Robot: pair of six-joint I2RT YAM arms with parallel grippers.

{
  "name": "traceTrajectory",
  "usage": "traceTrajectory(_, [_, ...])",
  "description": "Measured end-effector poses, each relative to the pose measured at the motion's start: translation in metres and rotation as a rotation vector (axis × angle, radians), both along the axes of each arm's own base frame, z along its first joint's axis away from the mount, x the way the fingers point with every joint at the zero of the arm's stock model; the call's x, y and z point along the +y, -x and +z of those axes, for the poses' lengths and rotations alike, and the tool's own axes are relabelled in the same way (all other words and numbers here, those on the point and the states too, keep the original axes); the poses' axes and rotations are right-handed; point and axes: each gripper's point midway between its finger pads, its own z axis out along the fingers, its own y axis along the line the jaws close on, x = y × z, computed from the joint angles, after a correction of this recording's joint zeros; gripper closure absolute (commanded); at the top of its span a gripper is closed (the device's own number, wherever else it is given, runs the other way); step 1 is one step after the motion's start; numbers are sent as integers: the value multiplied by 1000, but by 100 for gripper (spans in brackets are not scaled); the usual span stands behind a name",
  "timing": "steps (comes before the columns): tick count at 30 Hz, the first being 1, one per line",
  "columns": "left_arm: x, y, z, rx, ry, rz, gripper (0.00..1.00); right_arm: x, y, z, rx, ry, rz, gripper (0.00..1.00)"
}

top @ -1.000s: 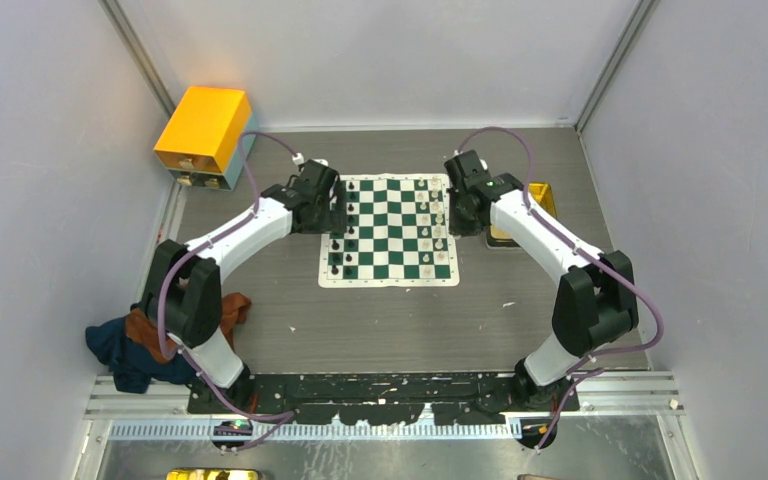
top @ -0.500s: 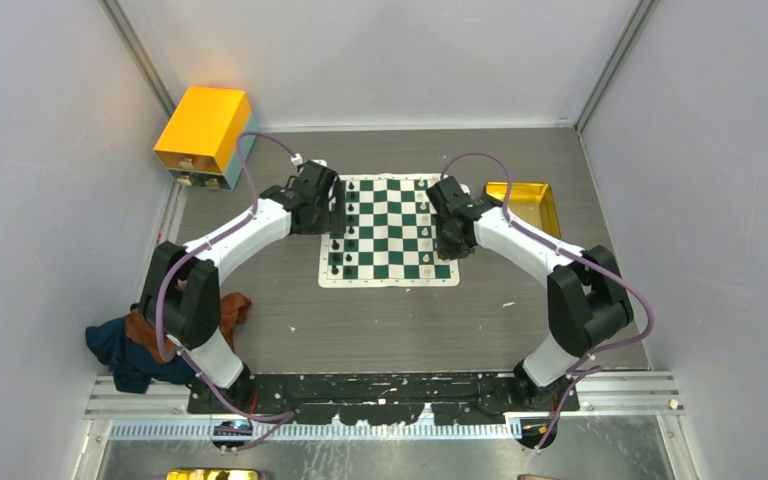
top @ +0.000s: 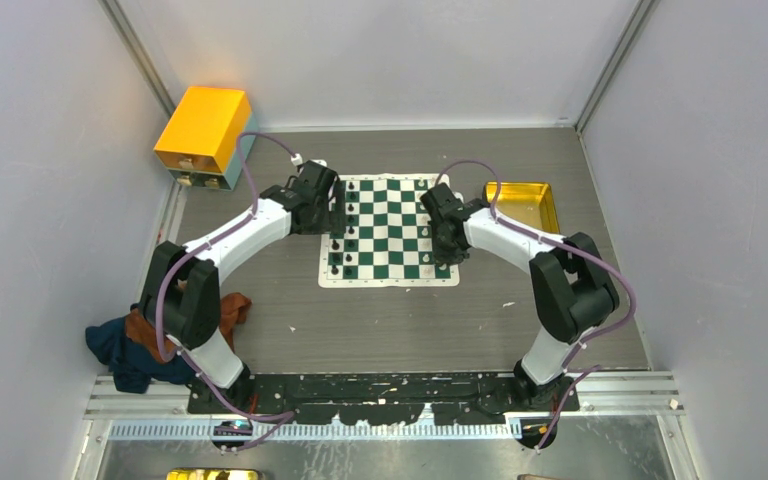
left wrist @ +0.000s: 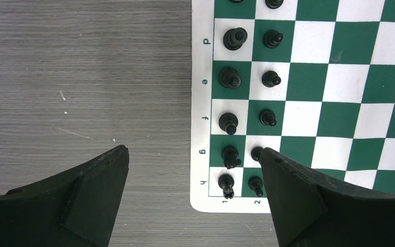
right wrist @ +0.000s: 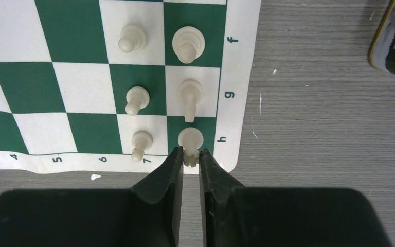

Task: Set up the chess pieces on the board
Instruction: Place the chess piece on the chessboard.

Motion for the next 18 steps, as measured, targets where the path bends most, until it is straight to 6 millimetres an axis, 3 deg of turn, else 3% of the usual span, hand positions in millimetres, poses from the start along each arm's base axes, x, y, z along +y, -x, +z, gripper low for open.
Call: traceTrajectory(18, [0, 0, 0, 1, 0, 0, 1, 6, 5, -10, 19, -5, -2, 99])
